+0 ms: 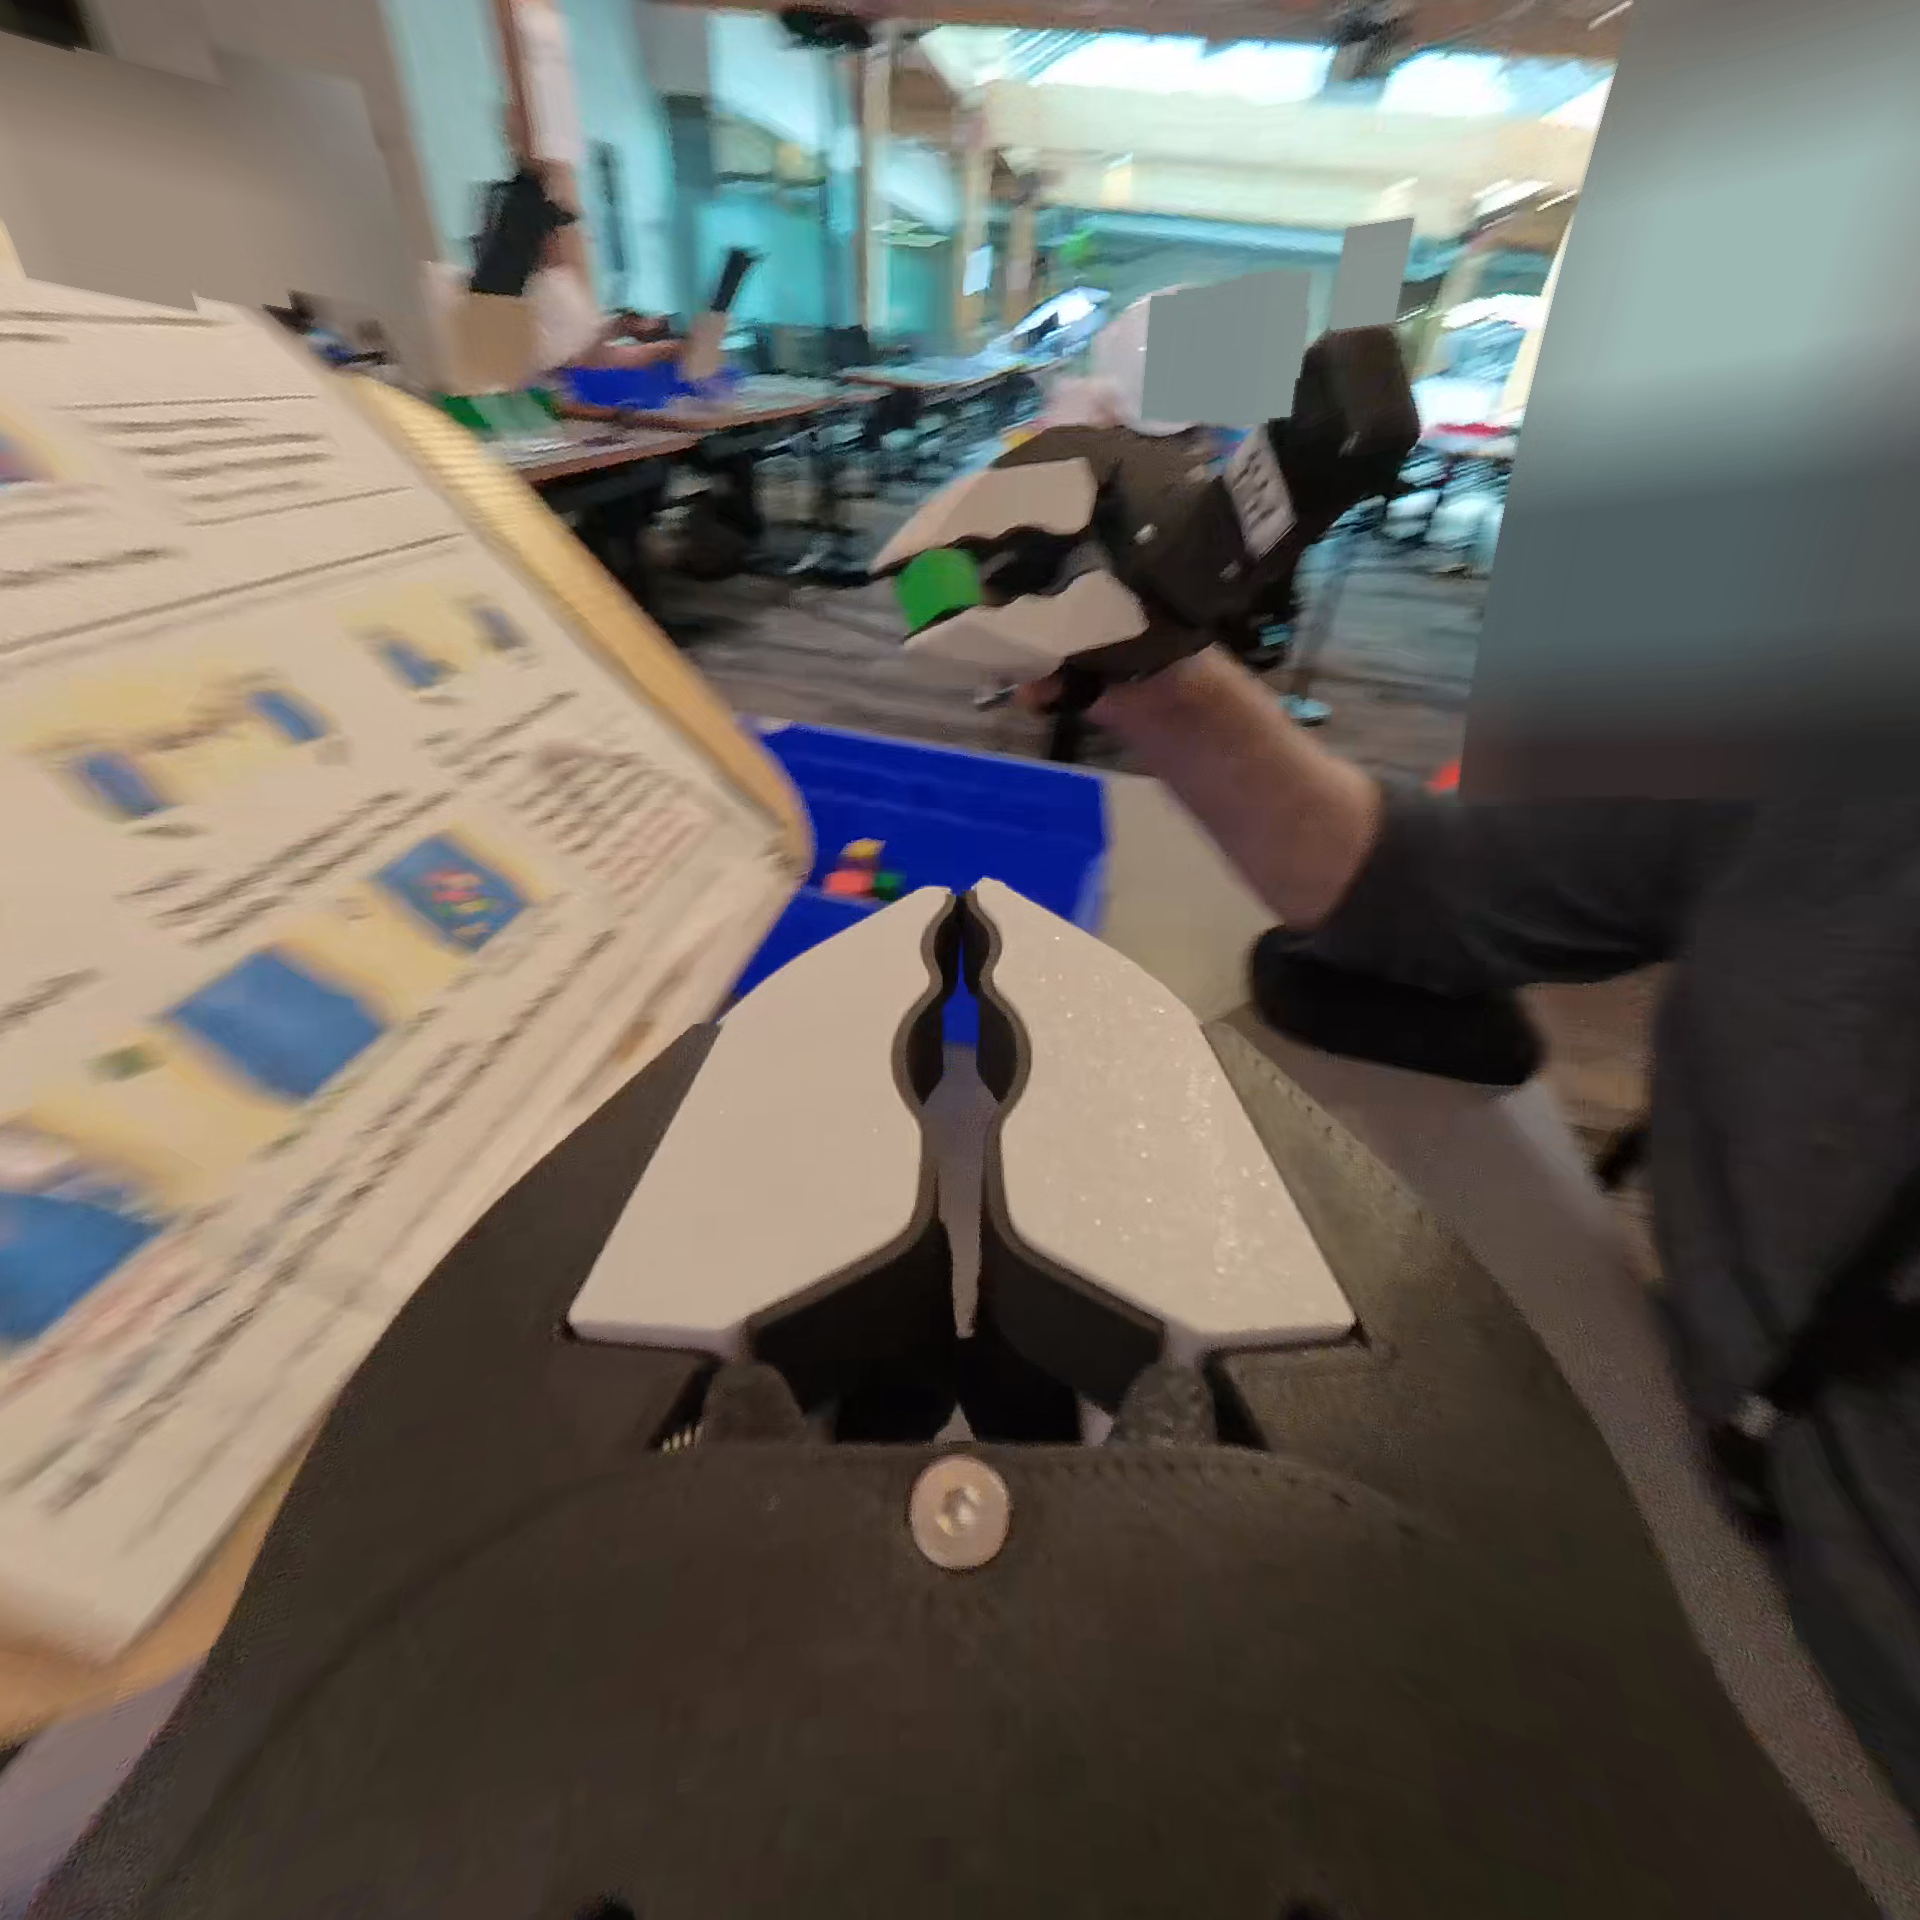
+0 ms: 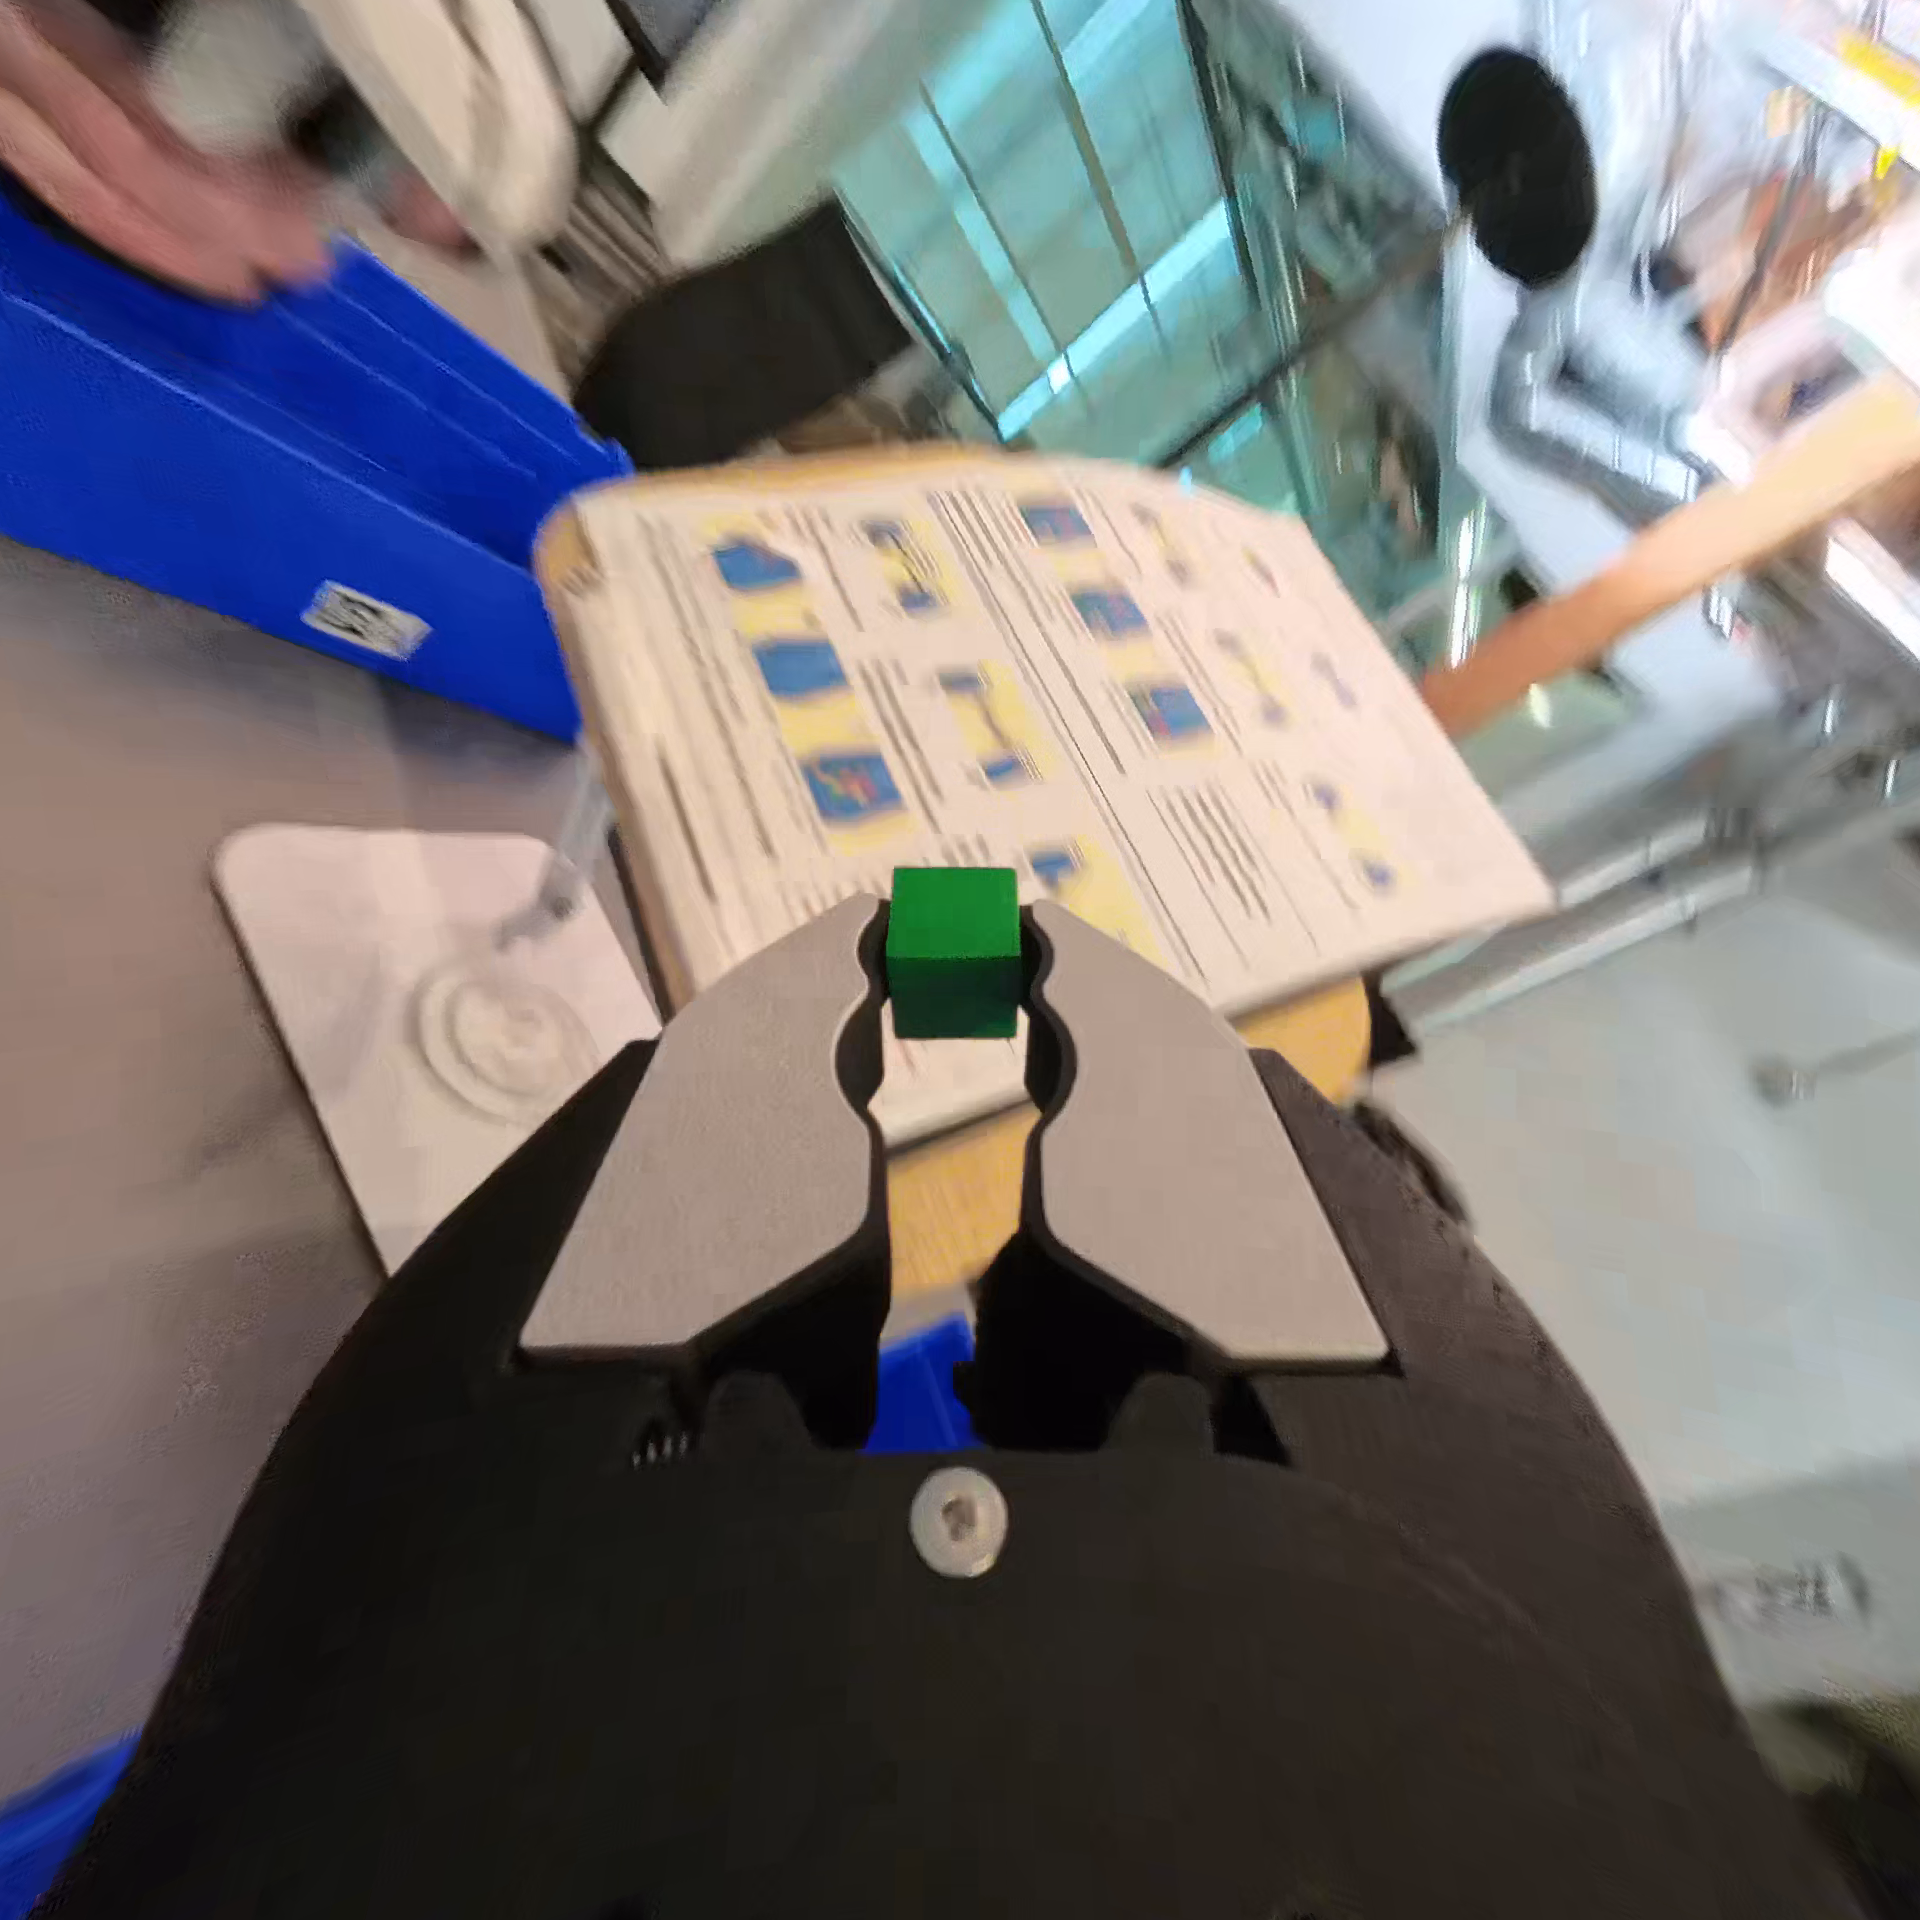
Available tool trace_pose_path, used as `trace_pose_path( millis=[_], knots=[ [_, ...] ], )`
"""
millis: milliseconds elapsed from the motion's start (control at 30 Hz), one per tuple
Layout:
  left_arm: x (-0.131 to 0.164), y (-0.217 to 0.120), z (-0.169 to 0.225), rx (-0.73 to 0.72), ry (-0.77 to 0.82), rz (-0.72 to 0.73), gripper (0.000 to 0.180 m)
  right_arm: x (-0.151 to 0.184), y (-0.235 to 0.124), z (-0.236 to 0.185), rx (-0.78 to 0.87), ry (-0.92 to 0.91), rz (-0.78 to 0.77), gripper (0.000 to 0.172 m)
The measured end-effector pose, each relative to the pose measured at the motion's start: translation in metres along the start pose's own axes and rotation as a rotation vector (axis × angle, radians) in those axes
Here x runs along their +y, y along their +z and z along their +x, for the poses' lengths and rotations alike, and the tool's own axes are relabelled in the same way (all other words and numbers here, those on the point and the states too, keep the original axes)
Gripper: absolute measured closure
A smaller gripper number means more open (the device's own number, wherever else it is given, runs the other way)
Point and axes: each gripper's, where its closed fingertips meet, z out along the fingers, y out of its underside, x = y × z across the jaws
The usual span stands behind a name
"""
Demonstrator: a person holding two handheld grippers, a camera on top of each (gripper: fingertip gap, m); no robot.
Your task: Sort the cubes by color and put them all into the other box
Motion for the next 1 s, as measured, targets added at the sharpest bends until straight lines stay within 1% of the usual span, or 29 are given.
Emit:
trace_pose_path(
  millis=[67,133,200,267,300,367,400,533,600,633,700,800,867,1000],
  knots=[
    [0.0,-0.021,-0.03,-0.176,0.057,-0.039,0.18,0.045,-0.005,0.024,0.013,0.09,-0.131,0.149],
    [-0.002,-0.042,-0.052,-0.3,0.103,-0.05,0.18,0.089,-0.013,0.048,0.079,0.141,-0.236,0.149],
    [0.001,-0.06,-0.07,-0.388,0.111,-0.08,0.18,0.137,-0.017,0.048,0.022,0.251,-0.373,0.148],
    [0.006,-0.074,-0.086,-0.466,0.107,-0.11,0.18,0.177,-0.022,0.047,0.008,0.307,-0.487,0.148],
    [0.009,-0.08,-0.092,-0.494,0.11,-0.122,0.18,0.195,-0.023,0.041,-0.024,0.328,-0.548,0.148],
    [0.014,-0.091,-0.104,-0.551,0.111,-0.15,0.18,0.228,-0.027,0.034,-0.032,0.332,-0.661,0.148],
    [0.017,-0.096,-0.11,-0.573,0.108,-0.161,0.18,0.239,-0.028,0.024,-0.076,0.364,-0.704,0.149],
    [0.028,-0.104,-0.122,-0.589,0.069,-0.173,0.18,0.27,-0.03,0.002,-0.144,0.454,-0.808,0.148],
    [0.034,-0.104,-0.125,-0.582,0.049,-0.188,0.18,0.289,-0.033,0.0,-0.111,0.466,-0.883,0.147],
    [0.036,-0.102,-0.125,-0.571,0.041,-0.191,0.18,0.296,-0.036,-0.005,-0.128,0.473,-0.919,0.14],
    [0.04,-0.1,-0.125,-0.559,0.035,-0.202,0.18,0.302,-0.037,-0.004,-0.115,0.491,-0.927,0.132],
    [0.044,-0.1,-0.127,-0.573,0.046,-0.233,0.18,0.298,-0.04,0.007,-0.084,0.511,-0.894,0.134],
    [0.045,-0.101,-0.128,-0.582,0.053,-0.249,0.18,0.293,-0.046,0.022,-0.026,0.492,-0.884,0.138],
    [0.049,-0.11,-0.136,-0.637,0.063,-0.282,0.18,0.276,-0.056,0.043,0.025,0.481,-0.837,0.139]
  ],
)
